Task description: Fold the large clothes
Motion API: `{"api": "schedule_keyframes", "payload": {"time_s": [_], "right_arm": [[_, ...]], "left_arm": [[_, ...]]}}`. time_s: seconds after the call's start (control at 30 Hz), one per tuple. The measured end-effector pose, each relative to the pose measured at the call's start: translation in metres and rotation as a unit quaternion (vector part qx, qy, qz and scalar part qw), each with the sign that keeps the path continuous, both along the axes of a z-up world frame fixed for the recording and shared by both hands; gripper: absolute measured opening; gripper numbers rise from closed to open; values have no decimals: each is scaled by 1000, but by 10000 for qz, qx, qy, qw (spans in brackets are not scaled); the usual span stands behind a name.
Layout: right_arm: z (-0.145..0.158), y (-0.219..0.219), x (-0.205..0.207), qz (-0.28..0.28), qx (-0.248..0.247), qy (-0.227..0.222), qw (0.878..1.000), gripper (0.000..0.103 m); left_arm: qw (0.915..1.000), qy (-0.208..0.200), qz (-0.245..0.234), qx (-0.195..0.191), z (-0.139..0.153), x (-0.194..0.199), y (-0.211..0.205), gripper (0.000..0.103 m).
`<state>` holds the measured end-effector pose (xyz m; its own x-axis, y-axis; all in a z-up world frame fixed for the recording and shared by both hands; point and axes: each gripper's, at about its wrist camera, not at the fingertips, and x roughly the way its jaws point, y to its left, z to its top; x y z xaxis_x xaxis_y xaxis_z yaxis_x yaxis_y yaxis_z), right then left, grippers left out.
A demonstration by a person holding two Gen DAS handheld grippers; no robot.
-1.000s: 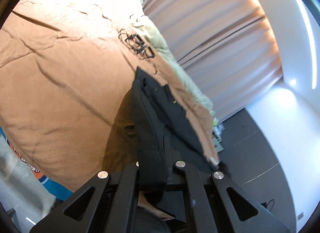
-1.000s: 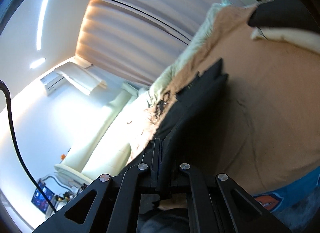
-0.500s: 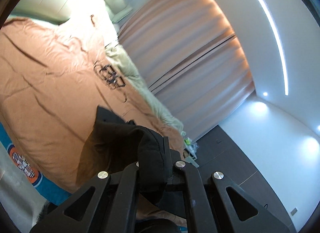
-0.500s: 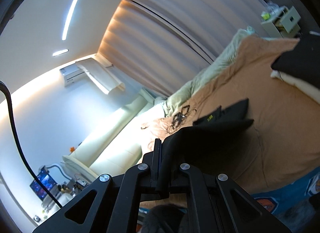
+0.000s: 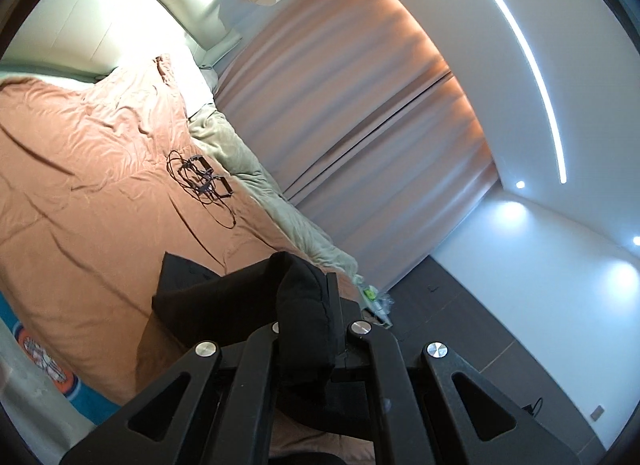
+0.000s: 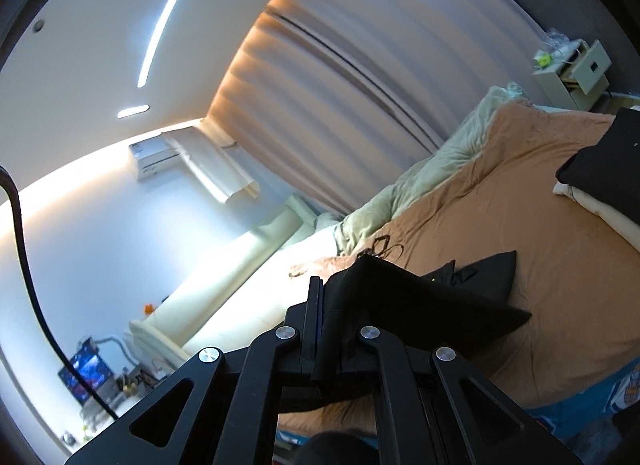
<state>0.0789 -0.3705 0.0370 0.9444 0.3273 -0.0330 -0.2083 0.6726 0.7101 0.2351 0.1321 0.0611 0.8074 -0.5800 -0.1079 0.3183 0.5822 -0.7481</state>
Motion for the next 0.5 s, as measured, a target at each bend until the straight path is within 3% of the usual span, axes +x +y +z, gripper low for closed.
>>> {"api": "schedule_keyframes", "payload": {"time_s": [0.27, 0.5], "right_arm": [[15, -18, 66, -405, 279, 33, 9988, 5], [14, -34, 143, -889, 455, 311, 9945, 5]], "left_arm": [[9998, 101, 101, 112, 11, 68, -19, 4], [9984, 248, 216, 465, 9, 140, -41, 4]]}}
